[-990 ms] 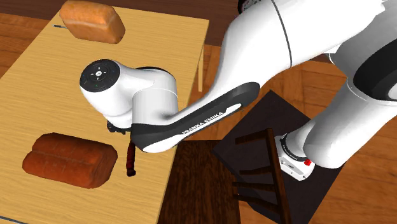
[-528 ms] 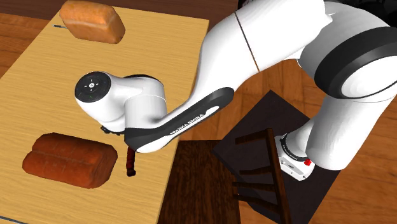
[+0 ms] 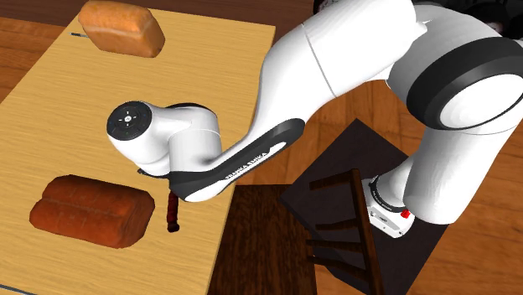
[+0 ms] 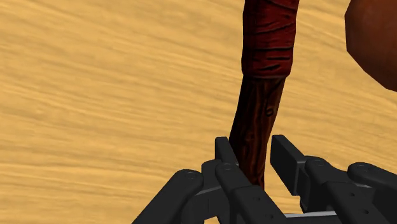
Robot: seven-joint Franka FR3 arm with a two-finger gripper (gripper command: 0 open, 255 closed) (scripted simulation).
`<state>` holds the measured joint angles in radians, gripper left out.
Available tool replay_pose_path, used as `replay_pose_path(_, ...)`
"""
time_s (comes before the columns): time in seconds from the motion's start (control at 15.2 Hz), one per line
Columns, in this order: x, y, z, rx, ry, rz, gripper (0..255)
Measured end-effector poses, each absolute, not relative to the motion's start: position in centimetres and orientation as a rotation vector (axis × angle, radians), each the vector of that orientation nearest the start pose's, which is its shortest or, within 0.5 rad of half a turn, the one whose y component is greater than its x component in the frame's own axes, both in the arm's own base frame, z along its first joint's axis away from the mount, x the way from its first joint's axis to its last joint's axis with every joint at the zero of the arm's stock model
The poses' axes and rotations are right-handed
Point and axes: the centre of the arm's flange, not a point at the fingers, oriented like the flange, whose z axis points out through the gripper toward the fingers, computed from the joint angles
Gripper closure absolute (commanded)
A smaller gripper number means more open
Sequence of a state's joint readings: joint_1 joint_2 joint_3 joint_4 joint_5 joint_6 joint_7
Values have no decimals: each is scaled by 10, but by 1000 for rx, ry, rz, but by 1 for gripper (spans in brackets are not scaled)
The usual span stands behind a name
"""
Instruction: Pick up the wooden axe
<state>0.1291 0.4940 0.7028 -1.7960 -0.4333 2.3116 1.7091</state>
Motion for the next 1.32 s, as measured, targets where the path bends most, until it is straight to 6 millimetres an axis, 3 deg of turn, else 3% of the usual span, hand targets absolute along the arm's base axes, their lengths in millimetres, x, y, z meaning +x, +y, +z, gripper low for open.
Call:
replay_pose_path(0.46,482,451,345,-2815,1012,-119,255)
replay_pose_path(1.32,483,451,409,-2815,1012,-118,255)
